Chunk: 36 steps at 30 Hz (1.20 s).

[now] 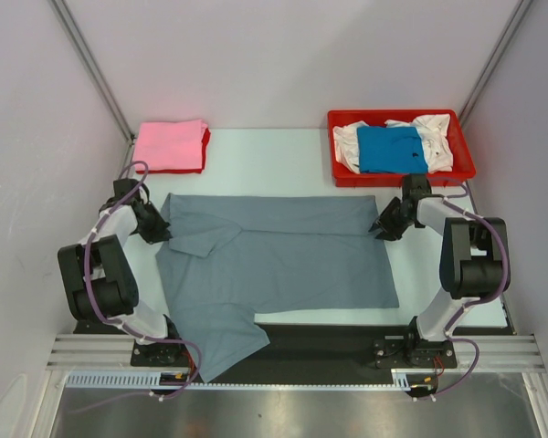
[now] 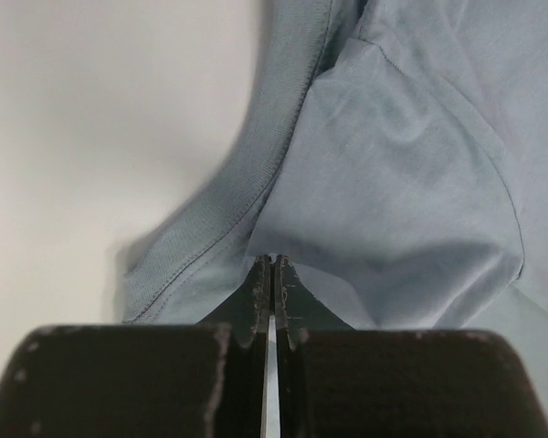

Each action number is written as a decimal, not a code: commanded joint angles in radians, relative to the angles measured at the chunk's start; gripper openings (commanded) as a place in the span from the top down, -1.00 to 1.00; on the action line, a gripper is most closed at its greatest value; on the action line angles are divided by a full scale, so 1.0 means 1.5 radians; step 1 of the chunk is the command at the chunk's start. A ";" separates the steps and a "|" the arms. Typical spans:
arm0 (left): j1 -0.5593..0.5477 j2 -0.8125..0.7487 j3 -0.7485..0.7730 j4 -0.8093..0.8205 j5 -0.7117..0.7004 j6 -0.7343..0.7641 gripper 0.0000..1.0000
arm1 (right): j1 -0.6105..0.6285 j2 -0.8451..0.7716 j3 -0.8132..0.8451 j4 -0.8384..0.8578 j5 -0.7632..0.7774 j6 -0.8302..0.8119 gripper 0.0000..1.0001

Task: Fold and stack the t-shirts
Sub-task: Fold the tshirt

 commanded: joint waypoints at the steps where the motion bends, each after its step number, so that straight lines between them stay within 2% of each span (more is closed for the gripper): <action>1: 0.005 -0.034 0.027 -0.005 0.018 -0.007 0.99 | -0.008 0.001 0.022 0.014 0.005 0.013 0.24; 28: 0.005 -0.063 0.044 -0.015 0.039 -0.023 1.00 | -0.013 0.045 0.049 -0.019 -0.021 0.027 0.27; 31: 0.005 -0.069 0.053 -0.019 0.044 -0.025 1.00 | -0.010 0.037 0.041 -0.015 -0.021 0.032 0.39; 33: 0.005 -0.075 0.061 -0.023 0.048 -0.028 0.99 | -0.010 0.028 0.044 -0.013 -0.019 0.029 0.67; 36: 0.005 -0.085 0.079 -0.017 0.063 -0.035 0.99 | -0.011 0.020 0.061 -0.020 -0.014 0.016 0.88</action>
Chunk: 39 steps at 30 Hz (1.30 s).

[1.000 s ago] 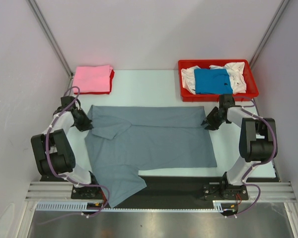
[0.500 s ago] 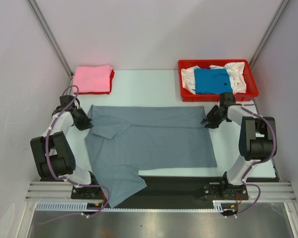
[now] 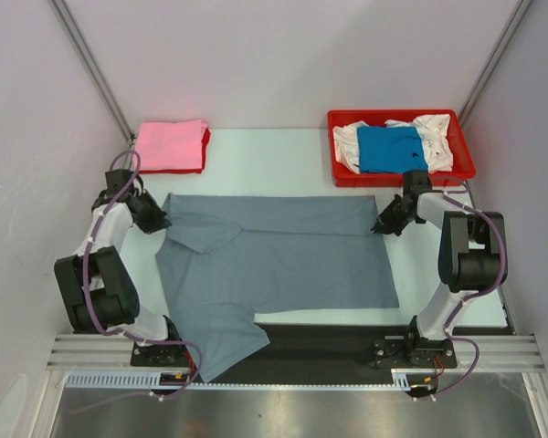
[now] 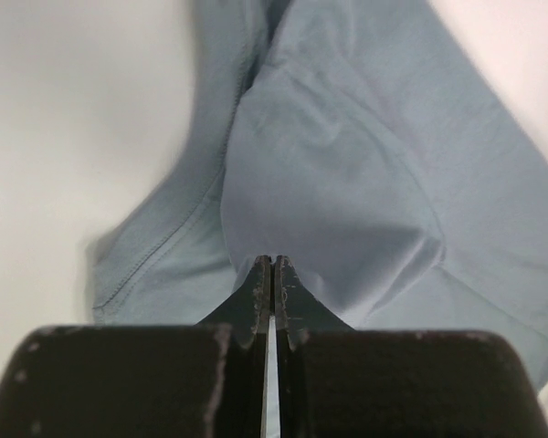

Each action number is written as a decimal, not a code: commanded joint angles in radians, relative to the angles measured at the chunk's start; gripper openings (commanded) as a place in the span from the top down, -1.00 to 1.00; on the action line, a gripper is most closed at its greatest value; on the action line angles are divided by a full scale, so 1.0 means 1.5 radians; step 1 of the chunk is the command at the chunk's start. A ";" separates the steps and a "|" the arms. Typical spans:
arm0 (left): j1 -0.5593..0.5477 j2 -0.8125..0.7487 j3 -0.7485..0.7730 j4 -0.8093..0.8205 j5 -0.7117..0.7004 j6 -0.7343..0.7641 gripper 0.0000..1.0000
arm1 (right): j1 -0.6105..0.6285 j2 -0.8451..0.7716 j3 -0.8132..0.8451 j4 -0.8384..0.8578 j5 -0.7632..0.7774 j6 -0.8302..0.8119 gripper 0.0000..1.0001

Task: Fold and stack the t-shirts
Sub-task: Fold the tshirt

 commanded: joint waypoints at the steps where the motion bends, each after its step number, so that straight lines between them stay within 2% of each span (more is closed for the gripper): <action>1: 0.005 -0.046 0.054 0.010 0.032 -0.017 1.00 | 0.000 -0.016 0.046 -0.014 0.004 -0.014 0.92; 4: 0.005 -0.043 0.097 0.012 0.047 -0.021 0.99 | -0.004 -0.008 0.088 -0.022 0.007 -0.036 1.00; 19: 0.005 0.102 0.308 0.058 0.108 -0.033 0.99 | -0.017 0.096 0.245 0.031 -0.037 -0.021 1.00; 28: 0.006 0.150 0.341 0.069 0.131 -0.040 0.99 | -0.017 0.120 0.320 0.043 -0.044 -0.015 1.00; 39: 0.006 0.165 0.384 0.091 0.173 -0.031 0.99 | -0.019 0.125 0.354 0.031 -0.053 -0.010 1.00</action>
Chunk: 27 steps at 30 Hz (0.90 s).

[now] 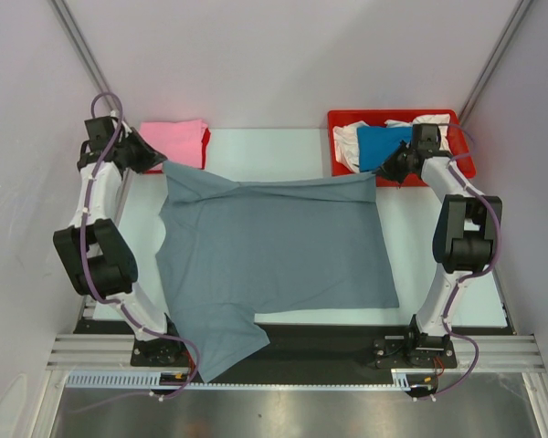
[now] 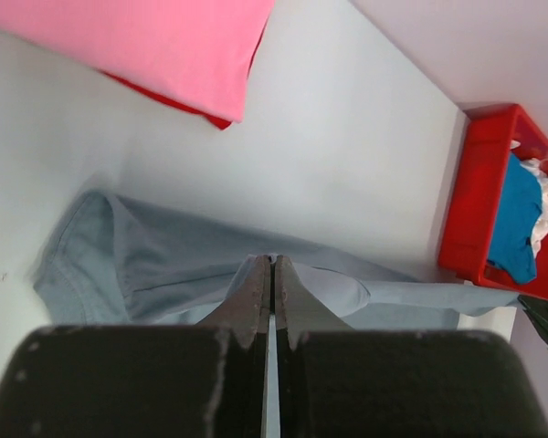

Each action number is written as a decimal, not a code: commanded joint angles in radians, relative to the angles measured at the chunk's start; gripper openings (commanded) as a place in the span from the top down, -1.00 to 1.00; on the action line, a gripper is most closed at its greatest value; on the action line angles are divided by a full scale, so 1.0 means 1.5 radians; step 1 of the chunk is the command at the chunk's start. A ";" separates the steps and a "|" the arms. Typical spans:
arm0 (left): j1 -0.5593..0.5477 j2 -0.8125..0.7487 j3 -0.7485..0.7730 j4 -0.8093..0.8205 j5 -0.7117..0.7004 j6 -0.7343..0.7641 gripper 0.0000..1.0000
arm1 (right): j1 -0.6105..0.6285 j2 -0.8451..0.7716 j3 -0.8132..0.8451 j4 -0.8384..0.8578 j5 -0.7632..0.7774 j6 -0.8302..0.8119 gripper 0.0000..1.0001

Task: Fold and stack the t-shirts
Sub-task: Fold the tshirt

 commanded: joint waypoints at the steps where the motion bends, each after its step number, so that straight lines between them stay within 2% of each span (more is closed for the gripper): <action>1: 0.006 0.009 0.048 0.037 0.036 0.001 0.99 | -0.004 0.008 0.039 0.010 -0.012 0.006 1.00; 7: 0.006 0.024 0.078 0.017 0.042 0.018 0.99 | -0.005 0.011 0.046 0.022 -0.019 0.008 1.00; 12: 0.006 0.017 0.058 0.013 0.048 0.028 0.99 | -0.002 0.023 0.072 0.017 -0.032 0.008 1.00; 20: 0.006 -0.044 -0.030 0.023 0.049 0.027 0.99 | -0.001 0.005 0.069 0.016 -0.040 0.006 1.00; 27: 0.006 -0.105 -0.129 0.011 0.034 0.036 1.00 | -0.003 -0.058 -0.026 -0.003 -0.036 -0.020 1.00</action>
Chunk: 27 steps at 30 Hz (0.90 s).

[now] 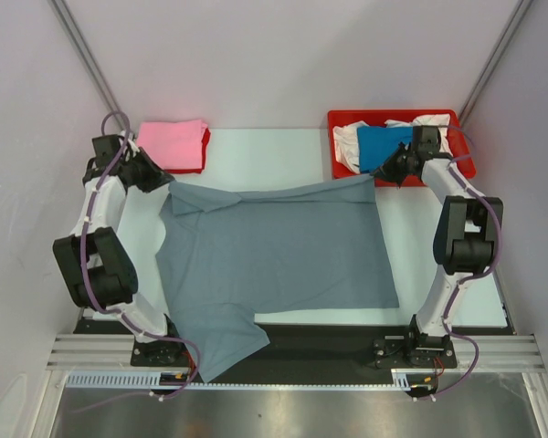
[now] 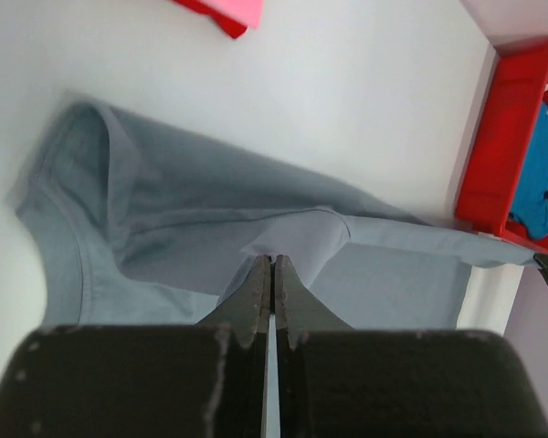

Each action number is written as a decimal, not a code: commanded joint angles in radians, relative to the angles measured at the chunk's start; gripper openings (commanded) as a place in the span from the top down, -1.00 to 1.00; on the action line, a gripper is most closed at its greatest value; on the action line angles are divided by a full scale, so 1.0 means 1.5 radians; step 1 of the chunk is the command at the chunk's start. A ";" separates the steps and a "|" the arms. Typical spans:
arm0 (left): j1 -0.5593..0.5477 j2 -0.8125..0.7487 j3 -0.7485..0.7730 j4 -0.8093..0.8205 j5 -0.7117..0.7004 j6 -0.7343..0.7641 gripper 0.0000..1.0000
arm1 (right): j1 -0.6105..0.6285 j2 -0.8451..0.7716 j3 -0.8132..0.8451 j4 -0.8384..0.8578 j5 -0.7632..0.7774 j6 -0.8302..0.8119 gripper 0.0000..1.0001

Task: Fold and stack the t-shirts
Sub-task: Fold the tshirt

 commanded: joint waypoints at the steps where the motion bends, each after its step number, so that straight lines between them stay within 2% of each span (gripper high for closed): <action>1: 0.006 -0.063 -0.035 -0.004 -0.006 0.026 0.99 | -0.003 -0.063 -0.053 -0.014 -0.004 -0.016 1.00; 8: 0.007 -0.107 -0.094 -0.039 -0.034 0.048 0.99 | -0.007 -0.112 -0.147 -0.029 0.014 -0.034 1.00; 27: 0.038 -0.186 -0.208 -0.074 -0.102 0.052 0.99 | 0.000 -0.136 -0.207 -0.111 0.039 -0.074 0.99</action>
